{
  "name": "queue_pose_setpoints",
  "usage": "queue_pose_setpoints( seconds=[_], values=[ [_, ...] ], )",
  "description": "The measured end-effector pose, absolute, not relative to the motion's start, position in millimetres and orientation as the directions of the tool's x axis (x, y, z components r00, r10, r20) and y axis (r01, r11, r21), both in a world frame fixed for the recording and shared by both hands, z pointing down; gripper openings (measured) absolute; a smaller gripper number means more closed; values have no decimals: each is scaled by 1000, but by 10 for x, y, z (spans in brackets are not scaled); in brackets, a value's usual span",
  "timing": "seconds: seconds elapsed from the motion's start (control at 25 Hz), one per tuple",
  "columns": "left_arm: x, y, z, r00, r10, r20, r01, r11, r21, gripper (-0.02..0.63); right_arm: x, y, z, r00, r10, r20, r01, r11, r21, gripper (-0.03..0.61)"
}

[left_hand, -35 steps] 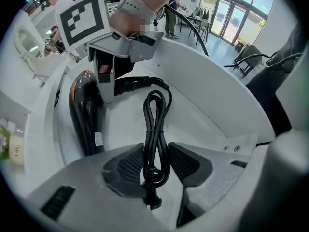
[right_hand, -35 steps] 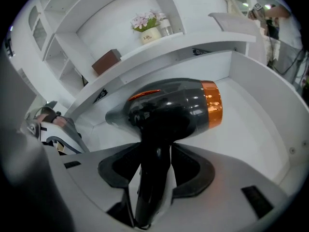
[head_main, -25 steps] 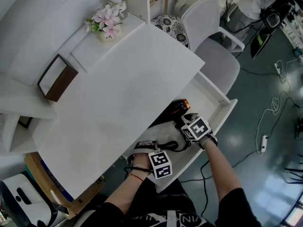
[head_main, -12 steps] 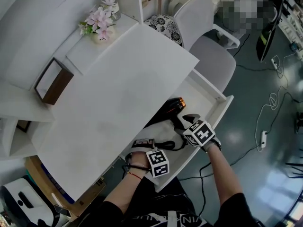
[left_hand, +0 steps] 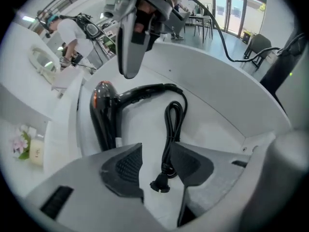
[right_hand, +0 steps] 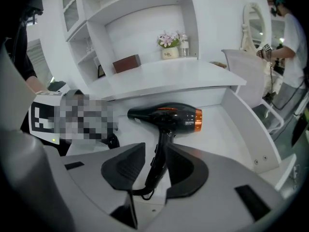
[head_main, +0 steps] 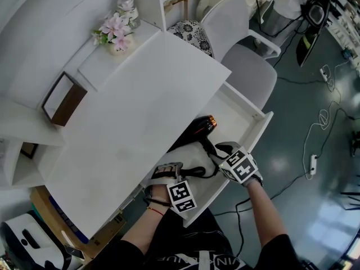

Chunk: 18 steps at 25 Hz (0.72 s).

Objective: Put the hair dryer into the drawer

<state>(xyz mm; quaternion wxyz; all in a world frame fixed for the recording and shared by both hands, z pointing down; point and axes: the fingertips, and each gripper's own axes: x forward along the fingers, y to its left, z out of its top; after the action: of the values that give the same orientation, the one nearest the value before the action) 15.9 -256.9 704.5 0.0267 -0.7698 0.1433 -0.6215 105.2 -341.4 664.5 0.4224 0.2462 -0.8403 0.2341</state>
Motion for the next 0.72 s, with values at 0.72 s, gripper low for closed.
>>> queue_pose_setpoints(
  seconds=[0.72],
  values=[
    [164,-2658,6134,517,-542,663,-711,-703,-21,5,1206,-3026,5831,-603,-549,578,-756,625,-195,4]
  ],
)
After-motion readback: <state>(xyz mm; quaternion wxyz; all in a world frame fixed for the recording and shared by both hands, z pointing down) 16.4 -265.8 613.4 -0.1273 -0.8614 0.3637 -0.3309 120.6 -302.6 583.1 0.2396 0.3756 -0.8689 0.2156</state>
